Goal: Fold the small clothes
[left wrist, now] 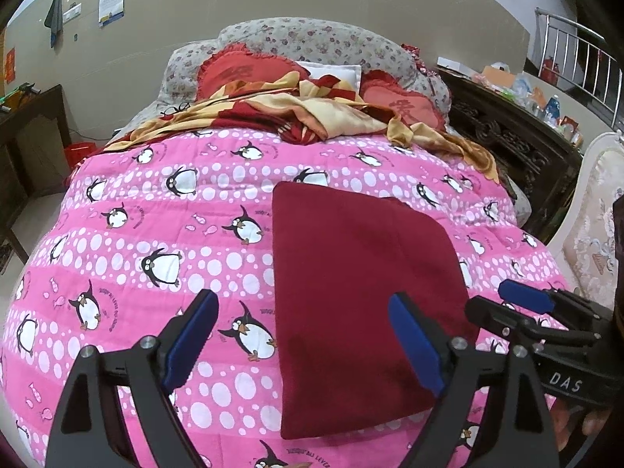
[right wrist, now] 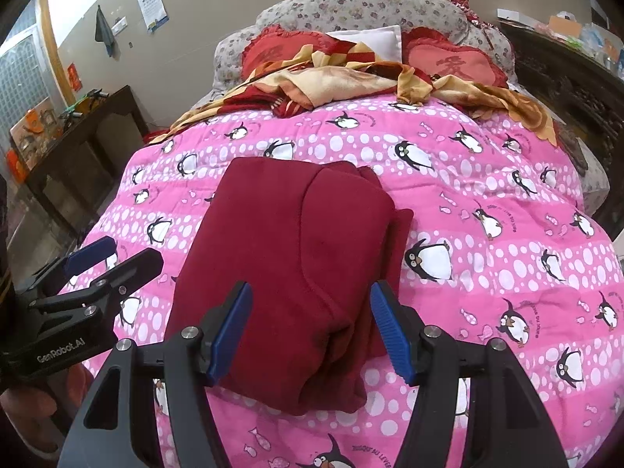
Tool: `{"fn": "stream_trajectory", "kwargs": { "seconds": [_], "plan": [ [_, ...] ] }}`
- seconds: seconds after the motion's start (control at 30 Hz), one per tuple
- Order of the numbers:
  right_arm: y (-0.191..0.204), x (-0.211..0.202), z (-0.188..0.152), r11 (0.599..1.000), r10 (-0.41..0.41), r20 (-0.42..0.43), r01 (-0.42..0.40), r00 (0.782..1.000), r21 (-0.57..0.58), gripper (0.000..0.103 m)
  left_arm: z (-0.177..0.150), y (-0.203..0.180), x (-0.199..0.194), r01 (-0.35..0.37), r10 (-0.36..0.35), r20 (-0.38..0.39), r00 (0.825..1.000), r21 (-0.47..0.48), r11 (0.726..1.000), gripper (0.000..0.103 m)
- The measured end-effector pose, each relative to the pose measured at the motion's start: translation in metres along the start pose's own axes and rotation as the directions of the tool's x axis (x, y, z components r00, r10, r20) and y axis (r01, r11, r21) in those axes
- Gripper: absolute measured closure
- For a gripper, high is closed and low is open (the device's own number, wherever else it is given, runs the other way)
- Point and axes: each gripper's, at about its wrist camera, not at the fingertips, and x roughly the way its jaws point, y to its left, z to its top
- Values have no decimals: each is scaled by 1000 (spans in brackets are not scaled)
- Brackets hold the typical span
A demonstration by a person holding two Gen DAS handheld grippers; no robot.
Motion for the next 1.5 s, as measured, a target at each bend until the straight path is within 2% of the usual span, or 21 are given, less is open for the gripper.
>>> {"fn": "stream_trajectory", "kwargs": {
  "seconds": [1.17,1.5],
  "plan": [
    [2,21,-1,1000,11,-53,-10,999,20,22,-3,1,20,-10,10,-36,999,5,1000,11],
    [3,29,-3,1000,17,-70,-16,997,14,22,-4,2,25,10,-10,-30,1000,5,1000,11]
  ]
}}
